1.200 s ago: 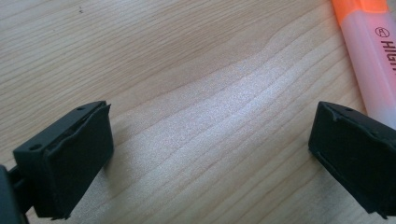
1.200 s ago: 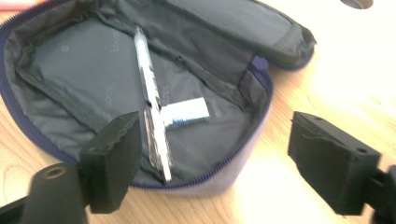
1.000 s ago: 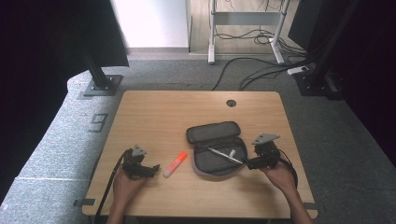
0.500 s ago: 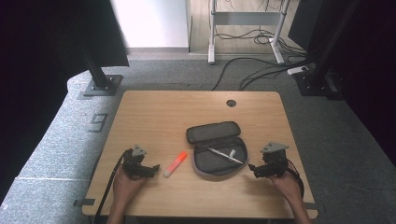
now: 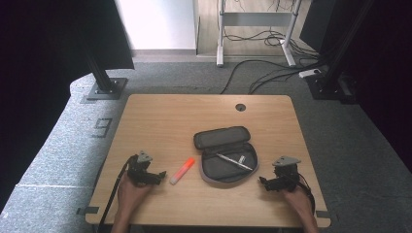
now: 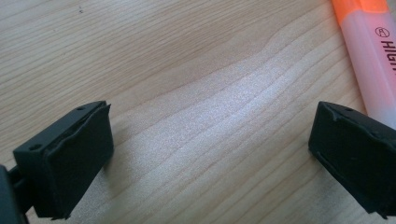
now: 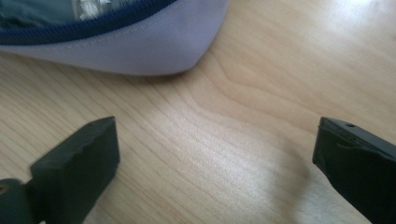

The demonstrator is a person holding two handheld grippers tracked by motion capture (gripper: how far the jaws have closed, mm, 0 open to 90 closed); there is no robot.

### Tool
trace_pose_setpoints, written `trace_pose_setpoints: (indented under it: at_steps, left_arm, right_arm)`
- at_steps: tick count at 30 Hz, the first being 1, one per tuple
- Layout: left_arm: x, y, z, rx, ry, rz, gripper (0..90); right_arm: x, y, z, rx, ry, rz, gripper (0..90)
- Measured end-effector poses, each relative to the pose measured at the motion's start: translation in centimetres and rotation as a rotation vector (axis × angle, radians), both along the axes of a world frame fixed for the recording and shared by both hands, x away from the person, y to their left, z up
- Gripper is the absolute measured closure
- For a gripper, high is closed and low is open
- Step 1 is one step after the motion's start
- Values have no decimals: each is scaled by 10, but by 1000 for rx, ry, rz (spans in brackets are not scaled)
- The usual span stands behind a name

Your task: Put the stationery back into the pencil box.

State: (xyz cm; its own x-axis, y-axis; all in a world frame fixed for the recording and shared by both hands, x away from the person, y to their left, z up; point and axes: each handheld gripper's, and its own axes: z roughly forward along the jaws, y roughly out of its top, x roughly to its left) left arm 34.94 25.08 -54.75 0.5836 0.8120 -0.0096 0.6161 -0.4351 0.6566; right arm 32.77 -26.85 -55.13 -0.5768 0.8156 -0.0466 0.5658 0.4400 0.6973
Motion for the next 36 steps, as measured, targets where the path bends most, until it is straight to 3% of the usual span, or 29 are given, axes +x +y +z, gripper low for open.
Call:
trace_pose_setpoints:
  at_steps: [4,15,18,24,31,36]
  left_arm:
    - [0,0,0,0,0,0,0]
    - [0,1,1,2,2,16,11]
    - [-2,-2,5,2,-10,3,16]
    - [-8,-10,18,-51,-28,-33,38]
    - [-13,-25,26,-31,-55,-80,114]
    - [-15,-36,30,-47,-55,-110,149]
  right_arm:
    - [1,-5,-5,63,17,-16,0]
    - [-1,-4,-4,60,18,-41,0]
    - [-1,-4,-4,60,18,-41,0]
    - [-1,-4,-4,60,18,-41,0]
    - [-1,-4,-4,60,18,-41,0]
    - [-1,-4,-4,60,18,-41,0]
